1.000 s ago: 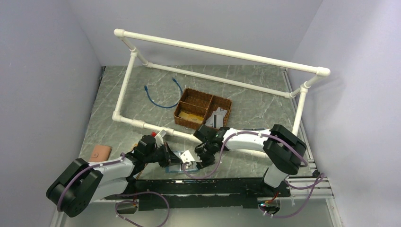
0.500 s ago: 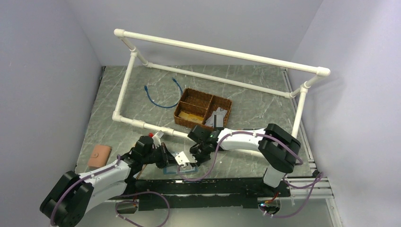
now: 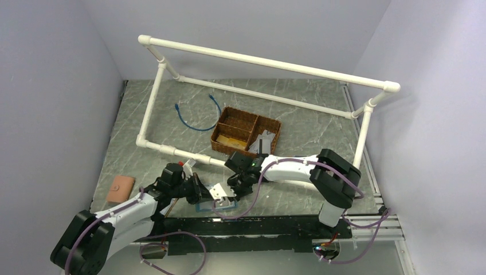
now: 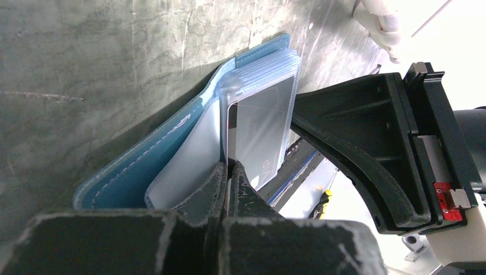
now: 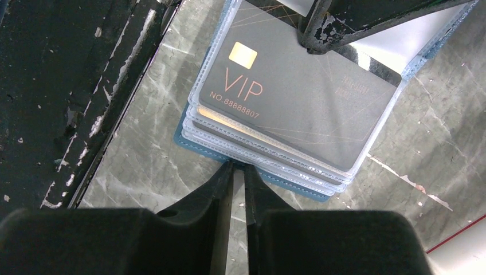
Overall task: Take the credit cards out of the card holder
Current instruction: Remove the credit card from the card holder.
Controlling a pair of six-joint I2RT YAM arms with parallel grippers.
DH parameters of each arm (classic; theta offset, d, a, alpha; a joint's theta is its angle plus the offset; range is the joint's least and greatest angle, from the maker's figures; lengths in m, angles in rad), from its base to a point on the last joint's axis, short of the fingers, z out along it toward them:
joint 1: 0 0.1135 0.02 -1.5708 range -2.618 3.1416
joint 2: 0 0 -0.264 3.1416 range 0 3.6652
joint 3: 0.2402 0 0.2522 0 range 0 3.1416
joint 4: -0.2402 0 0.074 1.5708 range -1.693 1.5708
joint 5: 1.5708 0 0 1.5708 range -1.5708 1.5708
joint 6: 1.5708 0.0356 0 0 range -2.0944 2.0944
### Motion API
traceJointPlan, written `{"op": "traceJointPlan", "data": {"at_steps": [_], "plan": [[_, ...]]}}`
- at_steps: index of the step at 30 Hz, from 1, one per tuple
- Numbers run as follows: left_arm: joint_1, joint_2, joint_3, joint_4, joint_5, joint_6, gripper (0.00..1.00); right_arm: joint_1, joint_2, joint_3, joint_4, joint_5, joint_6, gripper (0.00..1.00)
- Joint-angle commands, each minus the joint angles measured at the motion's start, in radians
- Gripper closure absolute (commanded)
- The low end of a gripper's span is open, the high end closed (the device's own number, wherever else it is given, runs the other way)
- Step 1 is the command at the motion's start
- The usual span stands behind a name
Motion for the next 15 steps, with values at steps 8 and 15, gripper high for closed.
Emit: {"op": "traceJointPlan", "data": {"at_steps": [8,15], "plan": [[0.045,0.042,0.025,-0.047,0.058,0.019,1.0,0.007,0.098,-0.034,-0.067,0.102,0.007,0.86],[0.049,0.007,0.021,-0.061,0.069,0.009,1.0,0.007,0.107,-0.034,-0.079,0.106,0.008,0.87]]}}
